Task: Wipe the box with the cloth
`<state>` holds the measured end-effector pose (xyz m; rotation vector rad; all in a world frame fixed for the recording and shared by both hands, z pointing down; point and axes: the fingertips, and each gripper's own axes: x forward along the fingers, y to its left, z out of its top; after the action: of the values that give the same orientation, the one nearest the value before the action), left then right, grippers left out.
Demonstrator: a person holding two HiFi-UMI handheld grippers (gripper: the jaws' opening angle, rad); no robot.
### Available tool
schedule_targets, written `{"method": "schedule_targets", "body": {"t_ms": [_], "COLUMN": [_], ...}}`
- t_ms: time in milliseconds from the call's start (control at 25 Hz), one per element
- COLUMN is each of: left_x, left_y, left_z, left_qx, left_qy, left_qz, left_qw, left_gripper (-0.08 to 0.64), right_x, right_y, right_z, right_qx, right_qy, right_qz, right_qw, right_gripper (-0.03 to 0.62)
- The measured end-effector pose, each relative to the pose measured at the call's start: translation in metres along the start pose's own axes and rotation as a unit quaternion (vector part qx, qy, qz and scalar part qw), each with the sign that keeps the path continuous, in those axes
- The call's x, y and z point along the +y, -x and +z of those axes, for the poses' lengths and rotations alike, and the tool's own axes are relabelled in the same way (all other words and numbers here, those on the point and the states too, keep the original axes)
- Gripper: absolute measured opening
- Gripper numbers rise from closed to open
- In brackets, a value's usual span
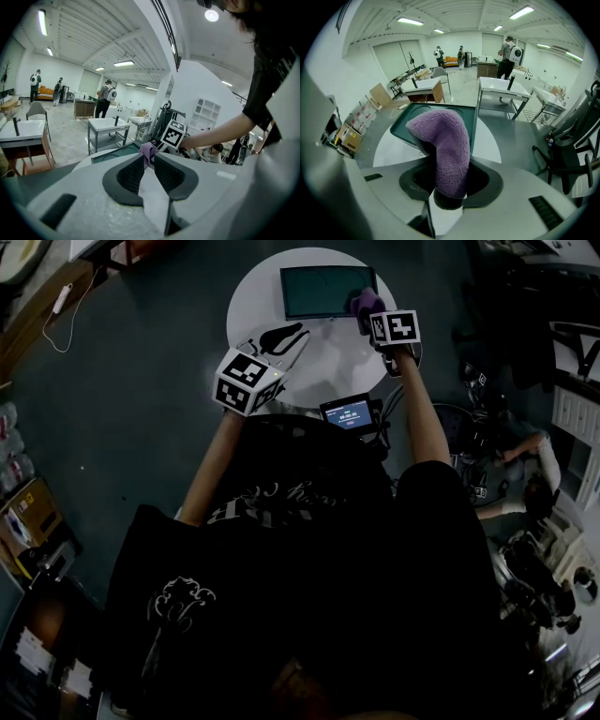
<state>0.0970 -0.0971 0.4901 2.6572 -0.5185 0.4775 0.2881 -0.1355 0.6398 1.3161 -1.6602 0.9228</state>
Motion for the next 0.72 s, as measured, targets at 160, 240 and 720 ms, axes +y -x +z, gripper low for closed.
{"method": "schedule_targets", "body": {"t_ms": [160,240,720], "left_x": [0.003,0.005,0.014], "left_y": [0.005,0.007,0.011], "left_z": [-0.003,-0.003,-0.009], "left_qx": [-0.002,-0.003,-0.008], "left_qy": [0.004,0.005,0.022], "left_qz": [0.004,0.005,0.020], "left_qw": [1.0000,1.0000,0.9995], "left_gripper": [0.060,0.060,0.060], "right_x": [0.043,0.071,0.187], "right_y": [0.012,0.017,-0.032], "right_z": [0.004,0.006,-0.009], "right_qx": [-0.027,-0.031,0.036], "right_qy": [0.029,0.068,0.247], "right_qz": [0.080,0.122,0.216], "right_qw": [0.996,0.990,0.944], "right_gripper": [0.110,0.110,0.110]}}
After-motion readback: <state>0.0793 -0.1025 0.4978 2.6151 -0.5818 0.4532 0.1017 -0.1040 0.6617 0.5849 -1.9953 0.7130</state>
